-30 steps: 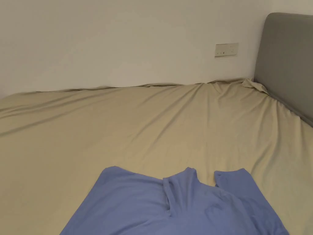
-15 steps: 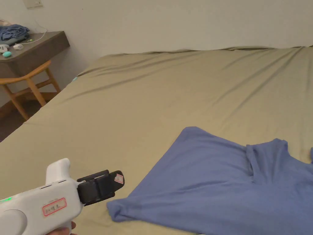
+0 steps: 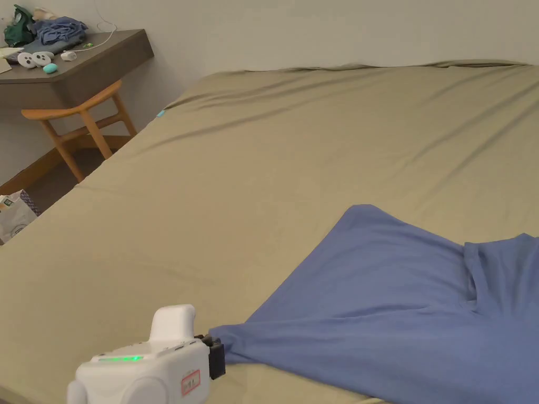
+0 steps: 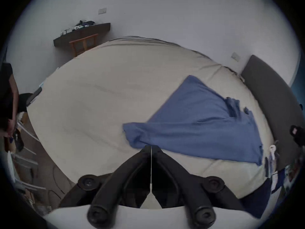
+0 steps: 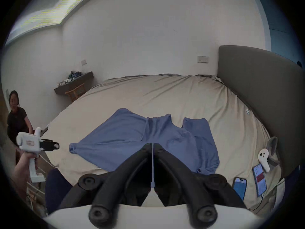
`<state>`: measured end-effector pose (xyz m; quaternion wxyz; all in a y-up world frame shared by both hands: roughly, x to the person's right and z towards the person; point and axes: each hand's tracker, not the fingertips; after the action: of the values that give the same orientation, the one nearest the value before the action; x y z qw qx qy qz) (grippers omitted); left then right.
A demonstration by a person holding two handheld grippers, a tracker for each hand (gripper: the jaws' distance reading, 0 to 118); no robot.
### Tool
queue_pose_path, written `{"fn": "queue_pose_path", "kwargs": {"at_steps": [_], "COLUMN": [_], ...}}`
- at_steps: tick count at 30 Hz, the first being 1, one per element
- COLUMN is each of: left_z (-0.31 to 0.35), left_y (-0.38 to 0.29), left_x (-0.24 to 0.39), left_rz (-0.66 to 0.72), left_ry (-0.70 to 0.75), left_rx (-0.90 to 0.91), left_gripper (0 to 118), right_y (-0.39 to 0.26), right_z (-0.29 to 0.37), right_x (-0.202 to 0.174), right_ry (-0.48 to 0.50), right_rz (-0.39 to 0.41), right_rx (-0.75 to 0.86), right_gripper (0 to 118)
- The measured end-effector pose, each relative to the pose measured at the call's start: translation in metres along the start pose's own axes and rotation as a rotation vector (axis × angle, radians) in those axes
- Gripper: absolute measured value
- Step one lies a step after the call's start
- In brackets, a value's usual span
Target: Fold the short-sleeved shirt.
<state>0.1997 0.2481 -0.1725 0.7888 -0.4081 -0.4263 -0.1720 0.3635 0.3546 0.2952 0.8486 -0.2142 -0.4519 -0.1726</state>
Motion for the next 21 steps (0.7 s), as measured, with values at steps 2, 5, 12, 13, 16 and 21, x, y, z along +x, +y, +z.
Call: {"fn": "queue_pose_path", "kwargs": {"at_steps": [2,5,12,13,16,21], "left_z": [-0.04,-0.087,-0.128,-0.132,-0.126,-0.092], "left_y": [0.013,0.026,0.028,0.03,0.031,0.032], "left_x": [-0.003,-0.009,-0.017,-0.019,-0.013,0.021], "left_rz": [-0.094,-0.116,-0.058,-0.05,-0.068,-0.243], "left_ry": [0.083,0.096,0.062,0.053,0.054,0.022], "left_rx": [-0.092,-0.208,-0.244,-0.25,-0.245,-0.156], "left_gripper": [0,104,108,108,76,2], "right_y": [0.0,-0.001,-0.009,-0.011,-0.012,0.0], "right_z": [-0.001,-0.004,-0.015,-0.019,-0.037,-0.093], "right_x": [0.001,0.005,0.018,0.02,0.024,0.039], "right_ry": [0.014,0.018,-0.035,-0.034,-0.033,-0.028], "right_rz": [-0.003,-0.003,0.022,0.016,0.004,0.047], "right_rx": [-0.003,-0.027,-0.085,-0.1,-0.139,-0.178], "right_gripper": [4,4,4,4,4,4]}}
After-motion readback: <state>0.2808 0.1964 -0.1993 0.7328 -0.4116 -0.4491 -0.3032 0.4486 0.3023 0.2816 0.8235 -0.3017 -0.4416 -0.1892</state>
